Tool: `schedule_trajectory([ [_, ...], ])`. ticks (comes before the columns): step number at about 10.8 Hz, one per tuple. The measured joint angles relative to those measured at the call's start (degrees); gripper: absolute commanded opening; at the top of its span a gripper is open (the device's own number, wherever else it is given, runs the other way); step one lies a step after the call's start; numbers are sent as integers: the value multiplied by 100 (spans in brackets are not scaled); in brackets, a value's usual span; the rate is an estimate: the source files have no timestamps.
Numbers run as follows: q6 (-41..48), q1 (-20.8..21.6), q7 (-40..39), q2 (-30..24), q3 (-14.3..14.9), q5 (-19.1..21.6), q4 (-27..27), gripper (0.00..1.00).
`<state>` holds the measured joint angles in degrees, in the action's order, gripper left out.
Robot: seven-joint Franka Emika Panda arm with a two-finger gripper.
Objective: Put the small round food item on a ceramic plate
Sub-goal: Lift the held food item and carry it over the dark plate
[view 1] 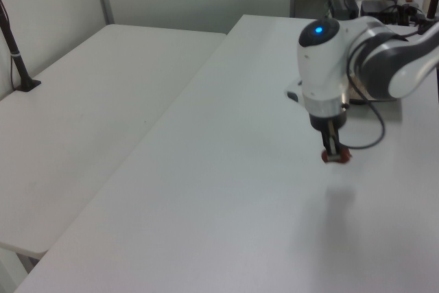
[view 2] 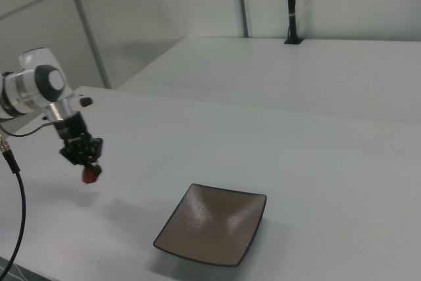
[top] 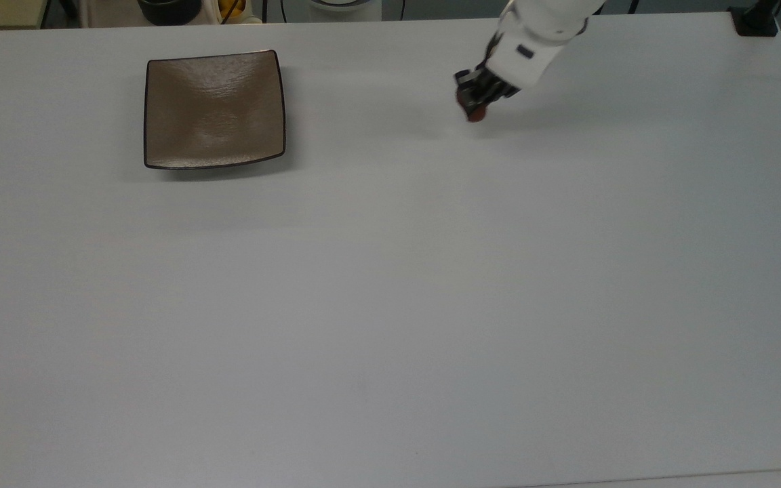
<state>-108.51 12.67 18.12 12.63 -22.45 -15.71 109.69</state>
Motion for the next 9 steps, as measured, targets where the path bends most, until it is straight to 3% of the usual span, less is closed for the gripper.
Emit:
schedule_trajectory([
  [3, -165, -286, -571, -36, 878, -275, -13, 14],
  [6, -202, -440, -1861, -280, 2063, -286, -31, 14],
  [7, -207, -499, -2159, -331, 2327, -286, -32, 14],
  [9, -327, -633, -2756, -338, 2787, -286, -16, 27],
])
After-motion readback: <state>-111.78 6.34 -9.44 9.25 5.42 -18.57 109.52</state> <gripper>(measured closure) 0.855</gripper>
